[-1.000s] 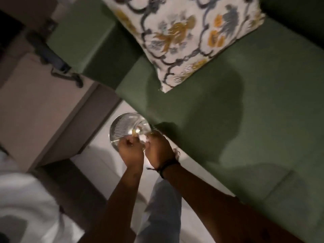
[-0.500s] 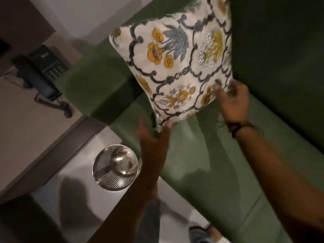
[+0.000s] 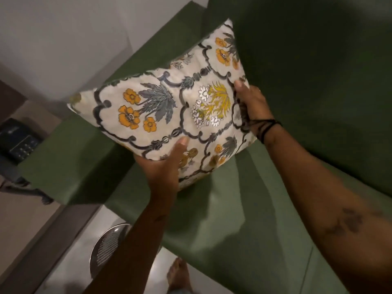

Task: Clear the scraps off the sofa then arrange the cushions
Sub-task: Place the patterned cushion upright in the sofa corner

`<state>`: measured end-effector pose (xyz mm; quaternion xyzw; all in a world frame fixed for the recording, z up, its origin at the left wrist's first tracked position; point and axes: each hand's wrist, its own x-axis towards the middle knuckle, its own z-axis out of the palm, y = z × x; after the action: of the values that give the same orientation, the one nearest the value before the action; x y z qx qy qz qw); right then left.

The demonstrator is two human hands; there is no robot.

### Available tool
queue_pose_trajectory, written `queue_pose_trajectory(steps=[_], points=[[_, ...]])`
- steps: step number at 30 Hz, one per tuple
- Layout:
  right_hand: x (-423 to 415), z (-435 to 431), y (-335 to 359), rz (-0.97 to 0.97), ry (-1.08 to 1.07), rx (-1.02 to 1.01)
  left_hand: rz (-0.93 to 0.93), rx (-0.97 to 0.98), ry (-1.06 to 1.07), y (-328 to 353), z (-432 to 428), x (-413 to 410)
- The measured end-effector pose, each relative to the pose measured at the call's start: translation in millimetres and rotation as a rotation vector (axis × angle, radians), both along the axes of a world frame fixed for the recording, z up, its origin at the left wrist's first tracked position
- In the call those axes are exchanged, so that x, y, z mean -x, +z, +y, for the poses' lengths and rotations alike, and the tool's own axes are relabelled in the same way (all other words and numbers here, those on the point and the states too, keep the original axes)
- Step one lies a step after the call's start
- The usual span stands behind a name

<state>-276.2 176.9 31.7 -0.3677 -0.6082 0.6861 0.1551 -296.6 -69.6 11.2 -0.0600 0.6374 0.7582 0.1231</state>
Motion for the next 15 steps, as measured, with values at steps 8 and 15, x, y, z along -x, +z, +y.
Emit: queue_pose_trajectory(steps=[8,15], points=[[-146,-15,12,0.027,-0.394,-0.27,0.193,0.088,-0.481,14,83,66],[-176,15,-18,-0.018,-0.512,-0.312,0.226,0.189,-0.816,1,162,68]])
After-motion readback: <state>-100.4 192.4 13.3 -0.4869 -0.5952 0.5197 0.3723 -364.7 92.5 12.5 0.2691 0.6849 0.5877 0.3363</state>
